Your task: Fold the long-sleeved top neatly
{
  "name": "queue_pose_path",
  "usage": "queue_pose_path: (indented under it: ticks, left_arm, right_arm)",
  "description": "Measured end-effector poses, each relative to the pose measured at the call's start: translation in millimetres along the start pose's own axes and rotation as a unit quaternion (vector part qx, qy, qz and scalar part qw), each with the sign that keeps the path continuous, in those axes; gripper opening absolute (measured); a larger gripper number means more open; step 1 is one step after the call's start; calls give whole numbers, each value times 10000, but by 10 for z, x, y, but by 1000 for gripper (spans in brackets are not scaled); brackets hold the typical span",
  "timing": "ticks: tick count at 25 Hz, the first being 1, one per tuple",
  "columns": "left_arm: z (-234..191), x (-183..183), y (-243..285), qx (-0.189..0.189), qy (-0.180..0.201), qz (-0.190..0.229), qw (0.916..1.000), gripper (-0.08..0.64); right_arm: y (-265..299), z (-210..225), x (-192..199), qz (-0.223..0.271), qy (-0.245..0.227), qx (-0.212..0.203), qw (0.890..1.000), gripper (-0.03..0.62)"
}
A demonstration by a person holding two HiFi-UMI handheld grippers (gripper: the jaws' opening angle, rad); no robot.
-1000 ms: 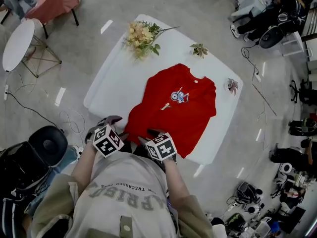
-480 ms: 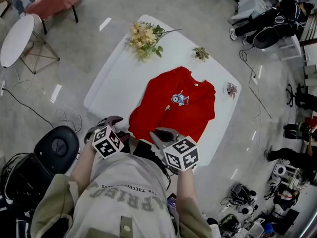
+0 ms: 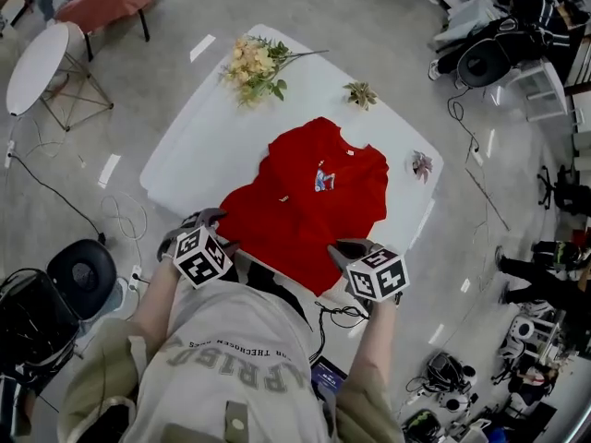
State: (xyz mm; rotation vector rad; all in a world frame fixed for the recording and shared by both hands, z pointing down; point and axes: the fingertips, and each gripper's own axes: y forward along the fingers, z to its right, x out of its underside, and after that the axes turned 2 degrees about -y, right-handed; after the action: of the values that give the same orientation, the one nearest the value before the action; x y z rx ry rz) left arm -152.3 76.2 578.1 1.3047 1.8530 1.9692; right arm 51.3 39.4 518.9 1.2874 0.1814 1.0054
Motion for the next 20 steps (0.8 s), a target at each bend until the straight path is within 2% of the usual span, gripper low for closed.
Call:
queue_pose_path:
  ticks: [3,7,9,11,14,18,19,20]
  left_arm:
    - [193,-147,76,-25,-12,5,10000,276]
    - [445,-350,231,-142,179,-138,9996,276]
    - [546,-461,286,-229,218,-159,9994,276]
    - [613,-565,305,-294,129,-92,9994,276]
    - [681,-647,348,-412,-45,-32,9991,276]
    - [729,-775,436,-666,-155,12,9977,276]
    - [723,-820,442,-719,-144,28,9973,276]
    - [709,-859,443,-762,-119,34,9970,276]
  right_arm:
    - [103,223,224,-231,-76,-54,9997,28]
    - [360,363,399,-266,-276,-173,9991,29]
    - [329,373,472,-173,-369,-282,9988,125]
    - [207,338,517,107,-221,-567,9981,311]
    - [157,390,623,468,13,-637,9969,316]
    - [399,514,708,373,-177,-251,9988,308]
    - [439,546,701,333,-267,-119,9990,289]
    - [450,570,686,328,-356,-9,9988,227]
